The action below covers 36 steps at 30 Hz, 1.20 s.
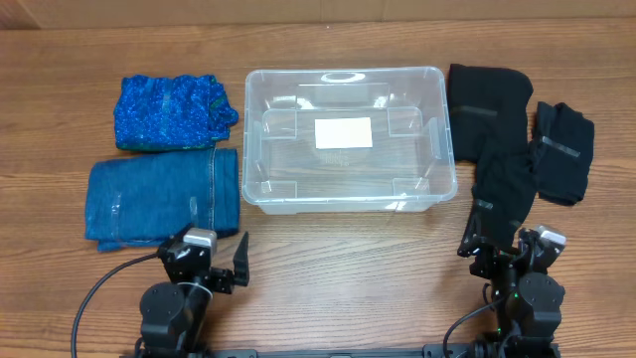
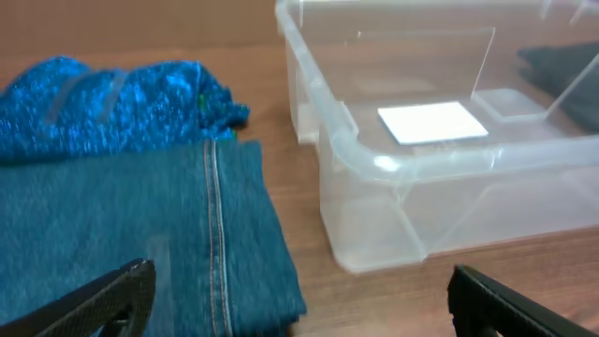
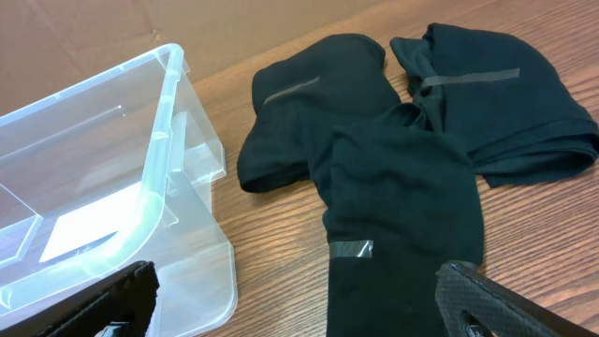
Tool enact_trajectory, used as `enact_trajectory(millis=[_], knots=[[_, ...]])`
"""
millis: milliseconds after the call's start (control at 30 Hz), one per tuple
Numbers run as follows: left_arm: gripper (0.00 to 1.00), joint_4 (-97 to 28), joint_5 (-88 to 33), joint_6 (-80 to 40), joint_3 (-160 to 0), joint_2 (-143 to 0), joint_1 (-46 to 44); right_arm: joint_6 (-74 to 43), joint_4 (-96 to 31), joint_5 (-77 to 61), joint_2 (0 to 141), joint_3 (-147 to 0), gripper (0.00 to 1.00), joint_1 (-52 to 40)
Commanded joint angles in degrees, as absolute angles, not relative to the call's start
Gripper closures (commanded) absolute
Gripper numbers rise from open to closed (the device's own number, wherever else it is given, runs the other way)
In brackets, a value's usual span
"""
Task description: Pack container
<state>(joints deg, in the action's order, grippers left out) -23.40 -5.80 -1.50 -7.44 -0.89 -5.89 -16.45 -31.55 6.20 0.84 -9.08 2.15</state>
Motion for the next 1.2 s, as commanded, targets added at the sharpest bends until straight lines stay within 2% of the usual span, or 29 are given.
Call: enact_trajectory(millis=[0, 133, 200, 267, 400, 500, 567, 633, 733, 800, 833, 933, 1033, 1167], knots=[[0.0, -20.29, -7.33, -1.37, -7.29, -0.32, -5.65, -16.27, -31.73, 6.33, 0.23, -8.58, 0.0, 1.89], [0.0, -18.83, -17.12, -4.19, -7.6, -0.36, -5.65, -16.27, -31.73, 6.33, 0.23, -8.58, 0.0, 1.89], [0.0, -19.22, -15.75, -11.53, -10.17, -2.35, -5.63, -16.27, -31.73, 6.33, 0.23, -8.58, 0.0, 1.89], [0.0, -20.75, -12.97, -12.71, -14.0, -6.57, -5.63, -16.27, -31.73, 6.33, 0.23, -8.58, 0.0, 1.89], [0.0, -31.14, -4.47, -10.98, -32.27, -27.29, -5.63, -16.27, -31.73, 6.33, 0.23, -8.58, 0.0, 1.89], [0.0, -38.41, -9.15, -4.49, -49.93, -44.23, -5.65, -16.27, -31.73, 6.33, 0.23, -8.58, 0.0, 1.89], [0.0, -43.22, -6.66, -0.71, -58.74, -51.86, -5.32, -16.27, -31.73, 6.33, 0.23, -8.58, 0.0, 1.89], [0.0, -48.36, 2.59, -7.81, -65.82, -58.43, -2.61, -16.27, -31.73, 6.33, 0.23, -8.58, 0.0, 1.89], [0.0, -54.59, 0.86, -13.96, -72.82, -67.0, 8.03, -16.27, -31.73, 6.33, 0.23, -8.58, 0.0, 1.89], [0.0, -57.1, -5.96, -15.03, -74.5, -71.33, 18.04, -16.27, -31.73, 6.33, 0.23, -8.58, 0.0, 1.89], [0.0, -58.35, -11.49, -14.92, -74.5, -74.43, 26.3, -16.27, -31.73, 6.33, 0.23, -8.58, 0.0, 1.89], [0.0, -59.72, -21.02, -11.16, -74.48, -80.97, 39.55, -16.27, -31.73, 6.33, 0.23, -8.58, 0.0, 1.89], [0.0, -59.79, -27.55, -8.71, -74.46, -87.39, 48.49, -16.27, -31.73, 6.33, 0.23, -8.58, 0.0, 1.89], [0.0, -56.77, -31.42, -3.36, -74.48, -96.42, 52.47, -16.27, -31.75, 6.33, 0.23, -8.58, 0.0, 1.89]])
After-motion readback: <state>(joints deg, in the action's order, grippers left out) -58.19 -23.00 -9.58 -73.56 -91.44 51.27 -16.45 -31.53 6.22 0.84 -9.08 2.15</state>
